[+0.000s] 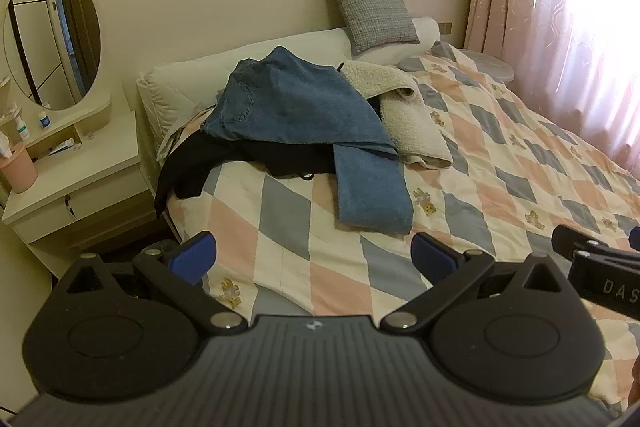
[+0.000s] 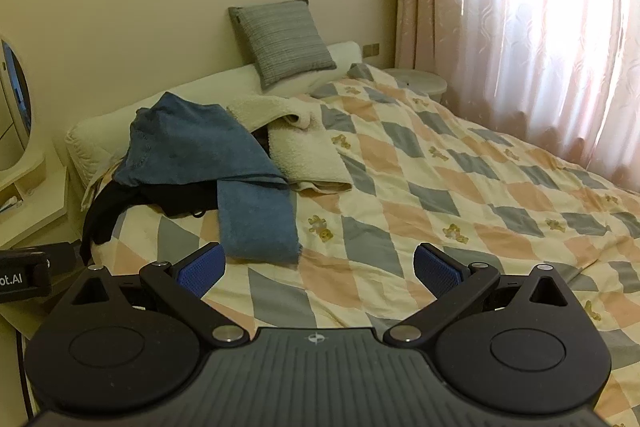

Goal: Fold clothes

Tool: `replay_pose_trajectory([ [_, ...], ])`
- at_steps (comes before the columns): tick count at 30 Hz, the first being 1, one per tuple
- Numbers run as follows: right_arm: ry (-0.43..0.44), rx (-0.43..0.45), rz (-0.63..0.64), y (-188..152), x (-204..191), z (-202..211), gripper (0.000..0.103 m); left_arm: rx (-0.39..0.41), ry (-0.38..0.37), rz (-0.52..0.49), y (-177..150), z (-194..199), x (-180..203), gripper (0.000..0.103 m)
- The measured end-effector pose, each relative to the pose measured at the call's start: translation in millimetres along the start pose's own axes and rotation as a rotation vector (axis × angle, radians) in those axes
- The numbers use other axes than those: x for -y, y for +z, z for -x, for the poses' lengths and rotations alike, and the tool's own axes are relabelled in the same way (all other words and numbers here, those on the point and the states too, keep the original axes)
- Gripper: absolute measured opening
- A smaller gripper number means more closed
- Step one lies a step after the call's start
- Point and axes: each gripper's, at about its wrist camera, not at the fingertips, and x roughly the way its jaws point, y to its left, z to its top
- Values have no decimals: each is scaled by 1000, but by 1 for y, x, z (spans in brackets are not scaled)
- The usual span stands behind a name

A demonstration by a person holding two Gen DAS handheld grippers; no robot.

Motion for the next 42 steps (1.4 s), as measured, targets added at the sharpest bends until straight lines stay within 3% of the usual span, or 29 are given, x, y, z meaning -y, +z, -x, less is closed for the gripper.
replay_pose_trajectory([
  [7,-38,-20,31,1,-14,-7,103,-17,-2,7,-1,-4,-4,103],
  [10,-15,0,1,-3,0,-3,103,-25,-2,10,-1,-6,-6,103],
  [42,7,-5,6,4,-10,-9,103,-72,-63,3,-8,-14,-16,102],
])
